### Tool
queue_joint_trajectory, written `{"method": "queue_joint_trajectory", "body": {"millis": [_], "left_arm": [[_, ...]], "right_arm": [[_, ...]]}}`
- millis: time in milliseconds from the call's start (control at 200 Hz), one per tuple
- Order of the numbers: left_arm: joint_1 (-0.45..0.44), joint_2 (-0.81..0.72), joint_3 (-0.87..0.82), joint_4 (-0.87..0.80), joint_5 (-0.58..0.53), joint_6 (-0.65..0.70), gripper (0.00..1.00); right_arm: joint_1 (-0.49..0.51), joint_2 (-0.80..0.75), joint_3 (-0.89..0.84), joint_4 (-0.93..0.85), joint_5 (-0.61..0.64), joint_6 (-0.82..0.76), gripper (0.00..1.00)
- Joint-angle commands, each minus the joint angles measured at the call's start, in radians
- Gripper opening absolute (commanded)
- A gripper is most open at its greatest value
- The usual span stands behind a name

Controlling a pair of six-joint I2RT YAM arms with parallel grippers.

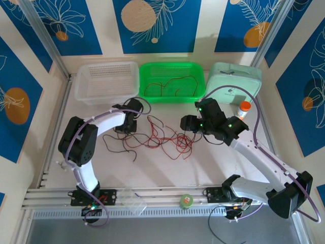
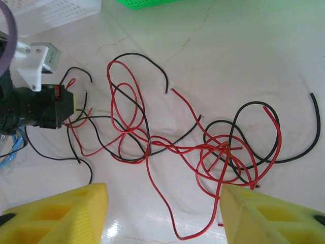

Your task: Untangle the cables

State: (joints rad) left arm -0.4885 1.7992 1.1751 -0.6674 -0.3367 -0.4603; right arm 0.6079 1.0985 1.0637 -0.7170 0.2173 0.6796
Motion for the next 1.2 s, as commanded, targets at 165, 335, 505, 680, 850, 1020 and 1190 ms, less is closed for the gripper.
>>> {"method": "queue_joint_trajectory", "body": {"millis": [165, 335, 505, 680, 850, 1020, 1190], "left_arm": [[-0.022, -0.286, 0.076, -0.109, -0.021, 0.037, 0.00], [-0.096, -0.400, 0.290, -0.289, 0.000, 0.084, 0.00], [-0.164, -0.442, 0.496, -0.372, 0.071, 0.131, 0.00], [-0.195, -0.468, 0.620, -0.332, 0.203, 0.171, 0.00], [-0.203, -0.481, 0.701, -0.211, 0.321, 0.211, 0.00], [-0.206, -0.471, 0.823, -0.125, 0.335, 0.237, 0.00], [-0.206, -0.498, 0.857, 0.013, 0.335, 0.245, 0.00]], "right_arm": [[0.010, -0.024, -0.010, 0.013, -0.009, 0.000, 0.52], [-0.005, -0.025, -0.019, 0.058, -0.088, -0.020, 0.52], [-0.094, -0.022, -0.062, 0.188, -0.353, 0.039, 0.52], [-0.161, -0.004, -0.085, 0.283, -0.524, 0.110, 0.53], [-0.115, 0.024, -0.086, 0.293, -0.493, 0.084, 0.59], [-0.037, 0.019, -0.114, 0.304, -0.409, 0.041, 0.64], [0.065, -0.018, -0.152, 0.366, -0.293, -0.097, 0.67]]}}
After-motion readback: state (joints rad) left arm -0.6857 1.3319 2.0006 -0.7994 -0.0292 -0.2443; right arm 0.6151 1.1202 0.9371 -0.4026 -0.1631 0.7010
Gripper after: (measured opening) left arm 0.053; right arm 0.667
